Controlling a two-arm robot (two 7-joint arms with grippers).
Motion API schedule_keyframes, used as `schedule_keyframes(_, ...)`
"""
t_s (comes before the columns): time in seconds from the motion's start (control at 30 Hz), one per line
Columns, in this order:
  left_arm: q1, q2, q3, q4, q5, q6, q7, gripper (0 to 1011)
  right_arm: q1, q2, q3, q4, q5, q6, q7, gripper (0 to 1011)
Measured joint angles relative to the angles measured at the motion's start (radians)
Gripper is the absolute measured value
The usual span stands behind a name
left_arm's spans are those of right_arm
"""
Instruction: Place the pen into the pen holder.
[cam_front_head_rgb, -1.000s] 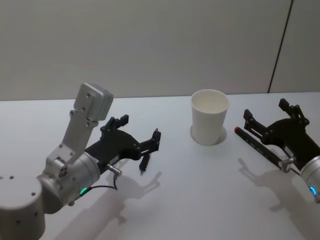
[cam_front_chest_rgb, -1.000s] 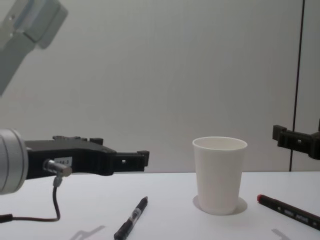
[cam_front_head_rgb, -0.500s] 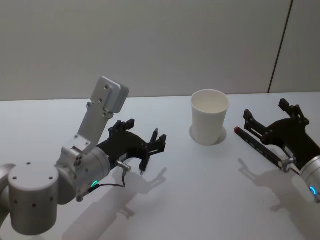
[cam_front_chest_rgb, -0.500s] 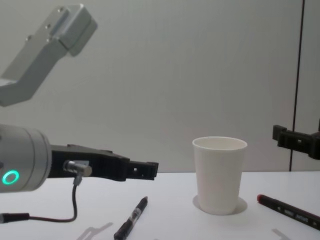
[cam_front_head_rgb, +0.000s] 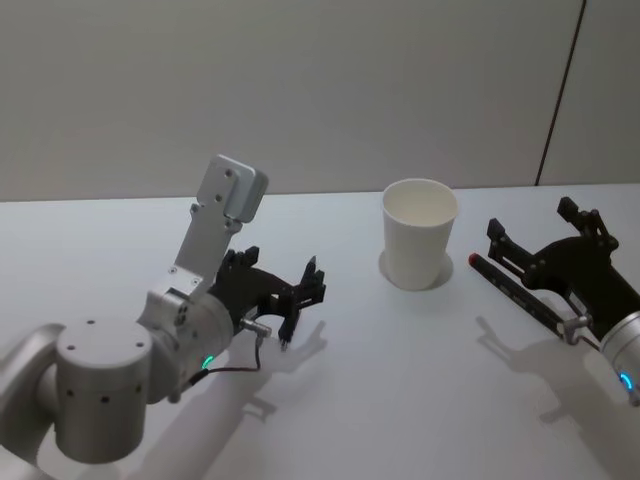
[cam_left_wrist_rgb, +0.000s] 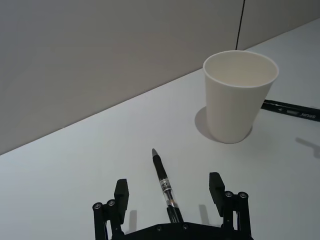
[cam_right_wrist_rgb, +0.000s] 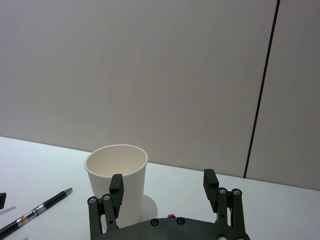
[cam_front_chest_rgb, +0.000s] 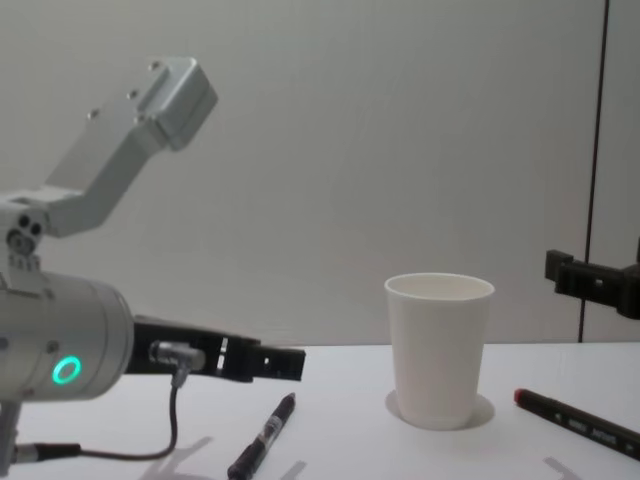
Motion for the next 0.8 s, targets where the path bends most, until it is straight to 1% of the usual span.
schedule_keyframes(0.23, -0.003, -0.032, 0.012, 0.033, 0.014, 0.019, 0.047, 1001, 0.0, 0.0, 0.0, 0.0, 0.0, 0.0, 0.0, 1002)
schedule_keyframes(0.5, -0.003, -0.054, 0.022, 0.059, 0.024, 0.038, 0.065, 1001, 0.0, 0.0, 0.0, 0.0, 0.0, 0.0, 0.0, 1002)
schedule_keyframes(0.8, -0.003, -0.072, 0.03, 0.088, 0.041, 0.056, 0.072, 1001, 0.0, 0.0, 0.0, 0.0, 0.0, 0.0, 0.0, 1002)
